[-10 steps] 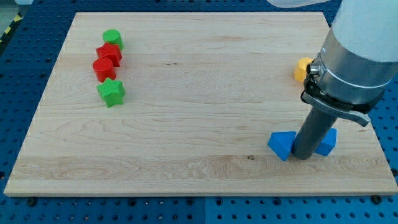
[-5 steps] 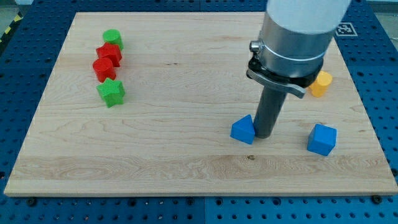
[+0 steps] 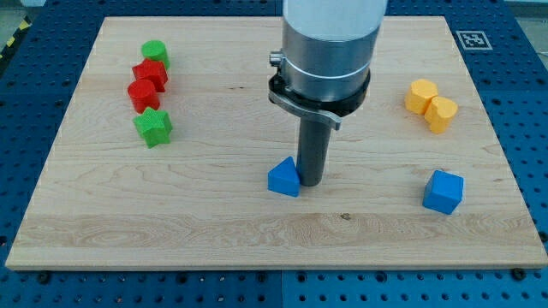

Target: Push the blue triangle diagonally to the bottom right side of the green star

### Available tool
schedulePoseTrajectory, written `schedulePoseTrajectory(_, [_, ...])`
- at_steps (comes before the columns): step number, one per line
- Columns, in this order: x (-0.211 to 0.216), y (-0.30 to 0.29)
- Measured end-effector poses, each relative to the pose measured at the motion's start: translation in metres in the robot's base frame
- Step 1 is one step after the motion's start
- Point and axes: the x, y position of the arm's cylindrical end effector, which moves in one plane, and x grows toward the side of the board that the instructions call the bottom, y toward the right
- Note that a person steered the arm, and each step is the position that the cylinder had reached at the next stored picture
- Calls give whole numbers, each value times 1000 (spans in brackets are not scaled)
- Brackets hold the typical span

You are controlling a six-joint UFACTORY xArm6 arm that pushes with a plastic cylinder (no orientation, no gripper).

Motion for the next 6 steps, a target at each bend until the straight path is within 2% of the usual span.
schedulePoseTrajectory(6, [0, -123])
